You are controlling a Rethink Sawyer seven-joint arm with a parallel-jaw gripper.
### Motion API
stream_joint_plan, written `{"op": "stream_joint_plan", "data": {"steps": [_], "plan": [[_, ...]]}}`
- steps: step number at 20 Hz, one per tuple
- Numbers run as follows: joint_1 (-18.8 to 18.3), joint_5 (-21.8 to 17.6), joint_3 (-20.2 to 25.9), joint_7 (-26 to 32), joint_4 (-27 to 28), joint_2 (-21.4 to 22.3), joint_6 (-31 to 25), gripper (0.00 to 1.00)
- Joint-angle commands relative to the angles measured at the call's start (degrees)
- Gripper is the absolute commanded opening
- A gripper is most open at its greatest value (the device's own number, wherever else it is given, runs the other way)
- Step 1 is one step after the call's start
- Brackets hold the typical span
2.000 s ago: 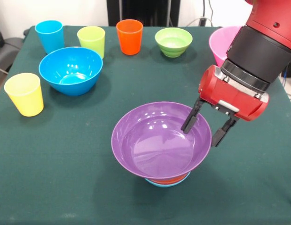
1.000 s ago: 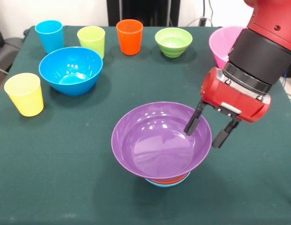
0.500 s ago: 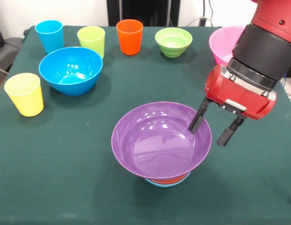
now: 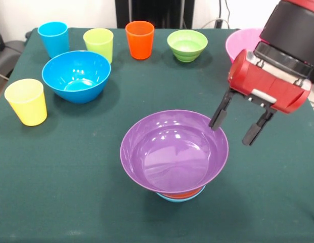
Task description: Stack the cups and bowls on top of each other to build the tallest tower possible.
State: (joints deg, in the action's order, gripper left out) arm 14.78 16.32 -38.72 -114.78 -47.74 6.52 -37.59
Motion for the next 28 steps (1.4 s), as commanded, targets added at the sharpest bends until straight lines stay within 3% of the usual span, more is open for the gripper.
{"op": "stream_joint_plan", "data": {"steps": [1, 12, 28], "plan": [[-0.42, -1.15, 7.97, -1.8, -3.45, 1.32, -7.55, 1.0], [-0.87, -3.14, 10.32, 0.34, -14.44, 6.84, -2.93, 1.0], [-4.34, -6.68, 13.33, 5.43, -20.03, 10.2, 2.08, 1.0]]}}
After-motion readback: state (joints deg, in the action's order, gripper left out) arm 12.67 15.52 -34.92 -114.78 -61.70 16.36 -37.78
